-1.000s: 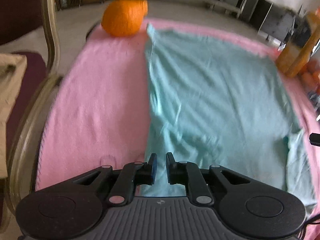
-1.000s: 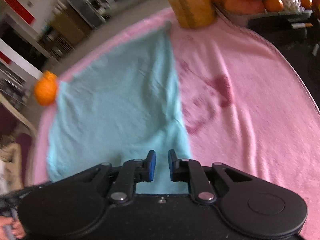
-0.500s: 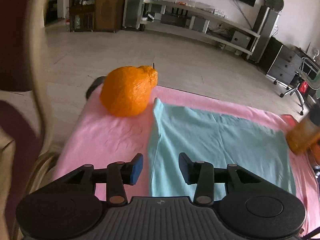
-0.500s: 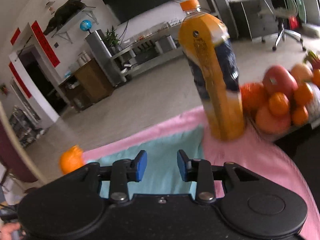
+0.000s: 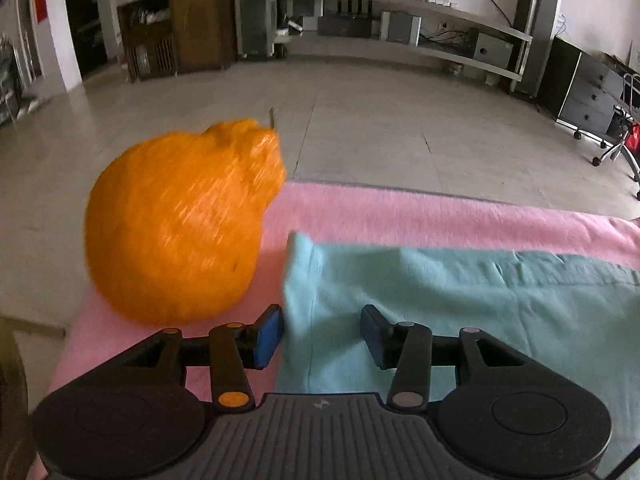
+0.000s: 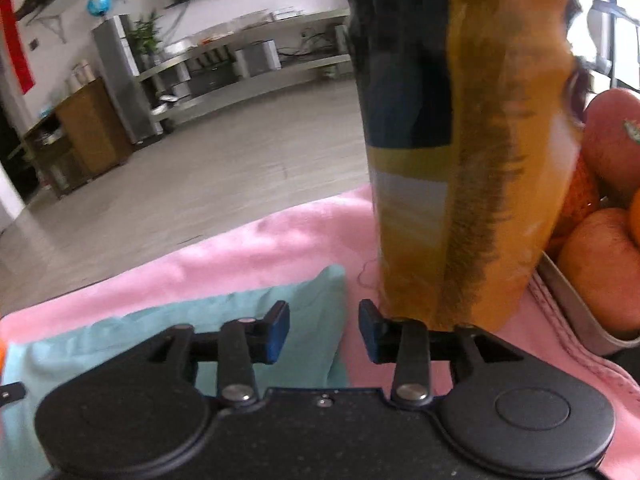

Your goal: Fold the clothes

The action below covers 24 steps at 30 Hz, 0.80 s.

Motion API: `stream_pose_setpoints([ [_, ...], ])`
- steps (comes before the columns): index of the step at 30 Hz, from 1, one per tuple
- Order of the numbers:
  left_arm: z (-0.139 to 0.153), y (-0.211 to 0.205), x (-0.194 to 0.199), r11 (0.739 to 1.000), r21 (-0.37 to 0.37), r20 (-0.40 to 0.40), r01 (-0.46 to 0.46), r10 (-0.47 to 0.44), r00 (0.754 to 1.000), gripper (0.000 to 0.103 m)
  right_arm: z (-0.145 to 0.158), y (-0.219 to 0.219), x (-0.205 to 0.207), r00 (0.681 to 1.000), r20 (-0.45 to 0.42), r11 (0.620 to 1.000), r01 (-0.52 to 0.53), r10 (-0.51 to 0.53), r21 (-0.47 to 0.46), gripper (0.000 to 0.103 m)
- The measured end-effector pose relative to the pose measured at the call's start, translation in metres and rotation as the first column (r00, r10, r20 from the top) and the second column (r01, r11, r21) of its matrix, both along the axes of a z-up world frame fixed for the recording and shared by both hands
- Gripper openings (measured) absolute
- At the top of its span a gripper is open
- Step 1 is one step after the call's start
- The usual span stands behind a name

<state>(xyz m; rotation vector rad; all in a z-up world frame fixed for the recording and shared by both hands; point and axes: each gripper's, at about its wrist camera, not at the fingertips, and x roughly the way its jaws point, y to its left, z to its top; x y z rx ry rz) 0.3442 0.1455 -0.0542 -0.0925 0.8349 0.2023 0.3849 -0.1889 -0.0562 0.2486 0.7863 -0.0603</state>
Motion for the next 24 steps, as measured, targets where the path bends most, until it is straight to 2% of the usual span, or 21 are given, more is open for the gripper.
stream_pose_setpoints([
  [1,0.000,-0.001,0.003,1.000,-0.002,0.005,-0.009,0.009,1.000,0.042,-0.004,0.000,0.002,1.000,-0.014,0.999,0.024,-0.024,0.022,0.040],
  [3,0.000,-0.005,0.008,1.000,0.010,0.015,-0.018,0.018,1.000,0.035,-0.008,0.002,0.003,0.999,0.012,0.997,0.051,-0.052,0.053,0.041],
  [4,0.000,-0.009,0.010,0.999,0.022,0.022,-0.024,0.023,0.999,0.021,-0.009,0.004,0.004,0.999,0.024,0.998,0.046,-0.047,0.049,0.037],
  [5,0.000,-0.013,0.010,0.999,0.034,0.030,-0.030,0.029,0.999,0.011,-0.010,0.007,0.006,0.998,0.035,0.998,0.041,-0.043,0.045,0.031],
  [6,0.001,-0.017,0.009,0.998,0.058,0.038,-0.030,0.028,0.999,0.001,-0.012,0.009,0.007,0.998,0.039,0.999,0.043,-0.044,0.023,0.013],
  [9,0.008,-0.025,-0.002,0.992,0.121,0.086,-0.025,0.015,0.996,0.001,-0.007,0.009,0.001,0.995,0.082,0.999,0.049,-0.048,-0.011,0.002],
  [11,0.017,-0.027,-0.013,0.989,0.146,0.127,-0.029,0.011,0.992,0.001,0.000,0.010,-0.007,0.992,0.122,0.998,0.047,-0.043,-0.034,0.002],
  [15,0.047,-0.030,-0.038,0.989,0.139,0.188,-0.042,0.015,0.982,0.001,0.032,0.013,-0.031,0.979,0.205,0.998,0.019,-0.005,-0.064,0.002],
  [19,0.086,-0.037,-0.077,0.989,0.139,0.224,-0.043,0.011,0.975,0.001,0.074,0.012,-0.062,0.972,0.236,0.998,0.000,0.014,-0.061,0.002],
  [24,0.127,-0.042,-0.144,0.994,0.092,0.254,-0.052,0.027,0.967,0.001,0.124,-0.002,-0.120,0.967,0.253,0.999,-0.018,0.027,-0.039,0.002],
])
